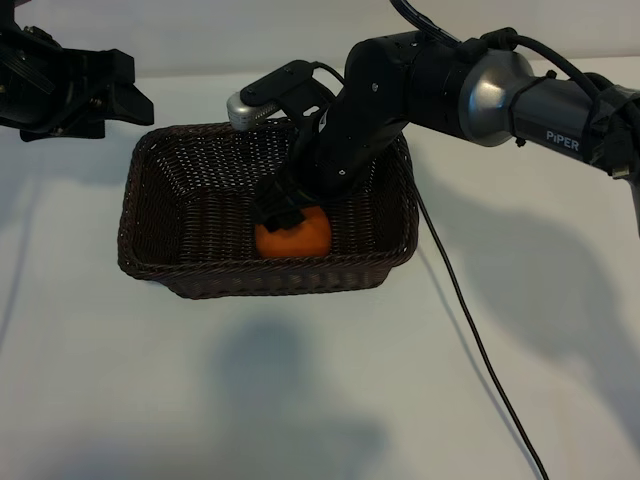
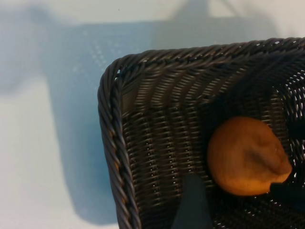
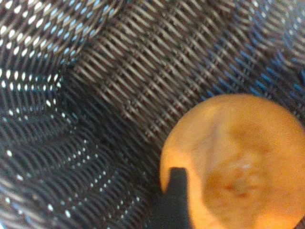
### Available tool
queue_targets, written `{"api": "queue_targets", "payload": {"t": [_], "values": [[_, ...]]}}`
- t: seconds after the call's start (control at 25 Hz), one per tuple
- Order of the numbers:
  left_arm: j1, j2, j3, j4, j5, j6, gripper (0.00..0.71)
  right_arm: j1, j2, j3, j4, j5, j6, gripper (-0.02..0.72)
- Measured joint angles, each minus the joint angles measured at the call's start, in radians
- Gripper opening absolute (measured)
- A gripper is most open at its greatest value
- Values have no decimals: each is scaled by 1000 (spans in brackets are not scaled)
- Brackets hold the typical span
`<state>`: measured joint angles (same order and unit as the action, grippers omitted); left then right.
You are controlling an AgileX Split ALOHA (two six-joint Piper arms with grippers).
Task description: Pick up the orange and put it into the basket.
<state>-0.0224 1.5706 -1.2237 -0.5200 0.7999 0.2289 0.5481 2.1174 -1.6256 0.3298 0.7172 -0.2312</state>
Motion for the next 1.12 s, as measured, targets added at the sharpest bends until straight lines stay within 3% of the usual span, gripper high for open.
{"api": "queue_targets", "payload": {"t": [0.16, 0.32, 0.64, 1.12], "values": [[0, 0, 0, 0, 0, 0, 590, 0, -22, 0, 0, 25, 1, 690], [0, 0, 0, 0, 0, 0, 590, 0, -92, 0, -2, 29, 8, 639], [0, 0, 0, 0, 0, 0, 590, -32, -241, 0, -37, 62, 86, 606], [0, 0, 0, -28, 0, 4, 590, -64, -274, -161, -59, 328, 116, 603]]}}
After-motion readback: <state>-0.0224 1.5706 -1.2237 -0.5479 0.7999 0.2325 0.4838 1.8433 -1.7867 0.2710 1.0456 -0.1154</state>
